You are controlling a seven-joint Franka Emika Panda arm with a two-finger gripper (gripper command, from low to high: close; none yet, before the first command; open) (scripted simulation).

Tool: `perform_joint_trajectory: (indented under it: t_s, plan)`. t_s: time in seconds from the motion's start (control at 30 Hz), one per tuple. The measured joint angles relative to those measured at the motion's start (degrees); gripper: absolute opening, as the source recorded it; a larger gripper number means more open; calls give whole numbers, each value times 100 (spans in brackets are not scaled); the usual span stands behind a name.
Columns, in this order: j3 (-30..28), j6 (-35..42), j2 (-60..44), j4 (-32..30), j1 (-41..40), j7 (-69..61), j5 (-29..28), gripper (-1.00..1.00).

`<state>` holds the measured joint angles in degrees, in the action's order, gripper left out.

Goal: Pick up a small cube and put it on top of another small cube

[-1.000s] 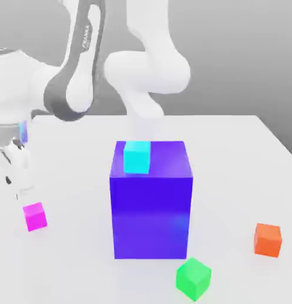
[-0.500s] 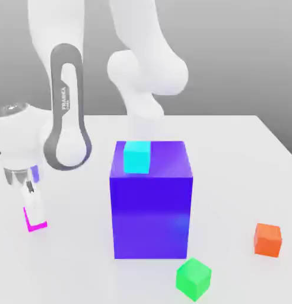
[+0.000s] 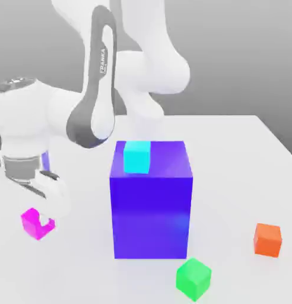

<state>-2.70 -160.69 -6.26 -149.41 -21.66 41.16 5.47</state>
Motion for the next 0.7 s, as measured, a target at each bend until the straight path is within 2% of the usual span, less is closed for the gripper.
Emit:
perform_joint_trajectory:
  t_s: [0.43, 0.5, 0.63, 0.67, 0.7]
  plan:
    - [1677, 1070, 29, 476, 2084, 115, -527, -100]
    - [1583, 989, -29, 486, 2042, 198, -766, -100]
    - [1356, 316, -757, 533, 2168, 501, -1221, -100]
    - [1307, 203, -880, 541, 2205, 546, -1284, 100]
    - [1307, 202, -880, 541, 2205, 546, -1284, 100]
